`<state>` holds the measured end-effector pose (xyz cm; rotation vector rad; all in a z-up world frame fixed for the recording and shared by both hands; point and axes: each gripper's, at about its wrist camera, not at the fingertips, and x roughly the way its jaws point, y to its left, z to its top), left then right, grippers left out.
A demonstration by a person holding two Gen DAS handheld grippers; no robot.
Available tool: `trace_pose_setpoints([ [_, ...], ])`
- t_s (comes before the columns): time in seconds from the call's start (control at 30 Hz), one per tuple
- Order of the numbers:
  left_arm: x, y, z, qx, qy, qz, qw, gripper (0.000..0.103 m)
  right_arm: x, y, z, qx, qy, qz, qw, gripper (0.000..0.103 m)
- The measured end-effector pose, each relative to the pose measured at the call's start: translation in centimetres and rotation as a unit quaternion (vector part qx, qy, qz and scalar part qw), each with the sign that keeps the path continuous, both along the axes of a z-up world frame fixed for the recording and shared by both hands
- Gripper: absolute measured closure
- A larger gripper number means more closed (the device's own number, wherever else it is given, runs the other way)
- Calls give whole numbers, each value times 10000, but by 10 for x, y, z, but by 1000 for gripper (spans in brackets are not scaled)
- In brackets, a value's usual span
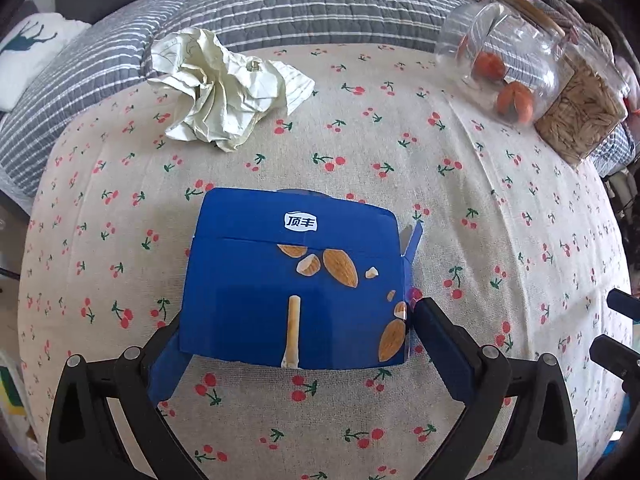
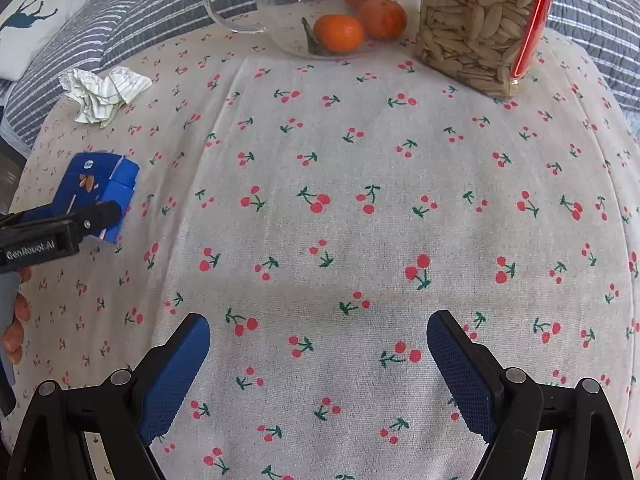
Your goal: Collect trash
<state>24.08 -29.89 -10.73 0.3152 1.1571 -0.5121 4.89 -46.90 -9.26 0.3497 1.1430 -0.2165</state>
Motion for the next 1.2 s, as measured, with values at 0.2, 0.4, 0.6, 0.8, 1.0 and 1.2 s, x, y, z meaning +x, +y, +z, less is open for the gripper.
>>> trace_pose_setpoints([
  [0.2, -2, 9, 6, -223, -63, -3, 9997, 11, 5, -2, -3, 69, 41, 30, 10000, 12],
  [0.4, -5, 24, 21, -374, -136, 97, 9992, 11, 7, -1, 0, 9, 48, 19, 10000, 12],
  [0.6, -5, 61, 55, -371, -389, 329, 9980, 11, 17, 9, 8, -44, -29, -28, 10000, 12],
  [0.8, 2, 124, 79, -264, -719, 706, 9946, 11, 52, 39, 12, 171, -71, 32, 9998, 12],
  [1.0, 10, 190, 87, -223, -774, 1209, 9894, 11, 114, 84, 27, -38, -273, 252, 9993, 12],
  [1.2, 11, 240, 95, -120, -982, 1447, 9845, 11, 184, 122, 31, -172, -431, 523, 9976, 12],
])
